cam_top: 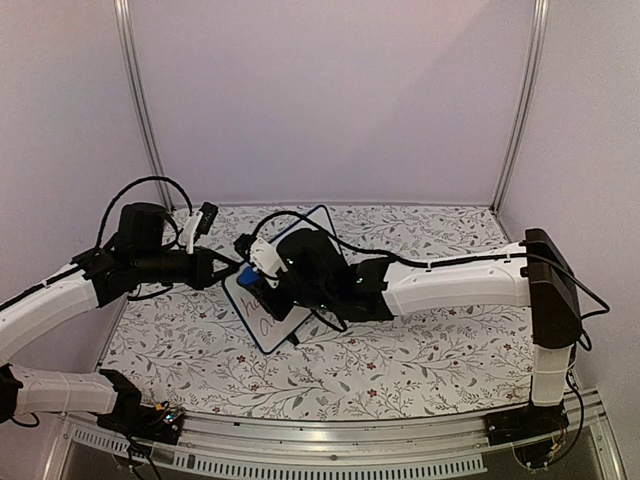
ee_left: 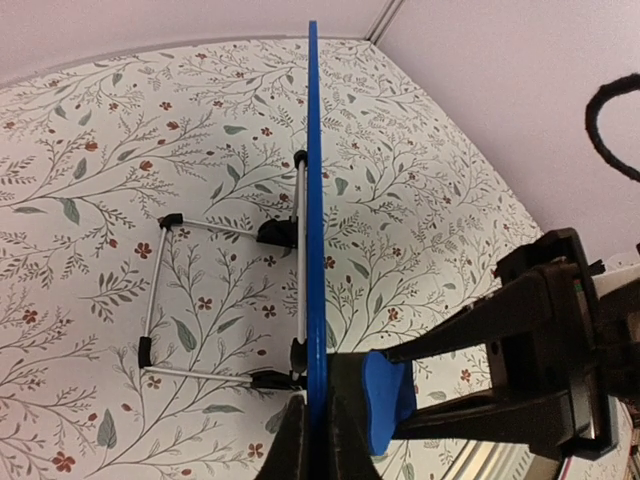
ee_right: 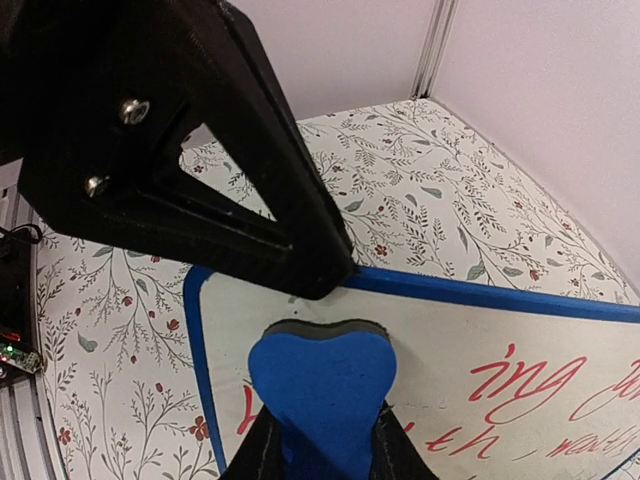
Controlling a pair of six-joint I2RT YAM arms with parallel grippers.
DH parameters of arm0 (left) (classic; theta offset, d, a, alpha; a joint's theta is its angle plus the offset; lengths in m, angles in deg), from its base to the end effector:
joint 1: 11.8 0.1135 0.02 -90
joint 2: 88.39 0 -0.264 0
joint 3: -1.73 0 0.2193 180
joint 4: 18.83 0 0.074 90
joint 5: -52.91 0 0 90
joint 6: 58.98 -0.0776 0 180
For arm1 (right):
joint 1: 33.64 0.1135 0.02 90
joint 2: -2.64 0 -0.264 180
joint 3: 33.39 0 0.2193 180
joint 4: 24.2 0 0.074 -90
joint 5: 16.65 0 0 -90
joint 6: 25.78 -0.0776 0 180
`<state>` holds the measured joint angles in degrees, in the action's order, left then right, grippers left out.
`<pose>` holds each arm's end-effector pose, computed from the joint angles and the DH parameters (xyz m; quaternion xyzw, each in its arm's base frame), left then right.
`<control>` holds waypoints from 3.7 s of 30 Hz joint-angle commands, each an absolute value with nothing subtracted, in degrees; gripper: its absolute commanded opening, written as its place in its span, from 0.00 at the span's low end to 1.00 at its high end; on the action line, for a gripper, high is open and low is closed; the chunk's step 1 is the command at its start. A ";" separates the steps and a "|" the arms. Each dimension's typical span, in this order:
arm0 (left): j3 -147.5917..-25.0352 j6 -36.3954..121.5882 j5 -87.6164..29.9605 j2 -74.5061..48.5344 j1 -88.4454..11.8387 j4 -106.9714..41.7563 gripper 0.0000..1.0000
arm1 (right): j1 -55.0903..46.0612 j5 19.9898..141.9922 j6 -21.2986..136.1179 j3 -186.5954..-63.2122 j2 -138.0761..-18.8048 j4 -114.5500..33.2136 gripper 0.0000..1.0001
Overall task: Erase the whiteboard
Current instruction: Erase the center of the board.
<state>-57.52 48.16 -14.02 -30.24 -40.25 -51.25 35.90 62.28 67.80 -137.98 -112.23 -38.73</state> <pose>0.1826 -0.1335 0.2664 0.1817 0.8403 -0.3467 0.3751 0.1828 0.4474 0.2509 -0.4578 0.7045 0.2237 0.4940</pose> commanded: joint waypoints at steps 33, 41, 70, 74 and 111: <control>-57.39 47.64 -11.70 -29.42 -41.00 -50.70 0.00 | 39.90 55.44 71.01 -139.61 -116.09 -39.98 0.15; -57.39 47.70 -11.61 -29.42 -41.01 -50.66 0.00 | 40.10 54.53 69.33 -134.92 -115.19 -39.99 0.15; -57.30 47.77 -11.43 -29.96 -41.01 -50.38 0.00 | 25.21 61.23 68.91 -129.13 -102.29 -35.53 0.15; -57.22 47.76 -11.55 -30.03 -41.03 -50.44 0.00 | 25.16 62.58 70.97 -133.16 -105.27 -36.43 0.15; -57.21 47.68 -11.18 -30.60 -40.95 -50.21 0.00 | 29.16 64.99 66.24 -131.30 -111.54 -36.56 0.15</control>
<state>-57.48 48.19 -14.52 -30.09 -40.25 -50.92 28.86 64.90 67.89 -134.22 -109.96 -36.76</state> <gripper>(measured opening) 0.016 0.230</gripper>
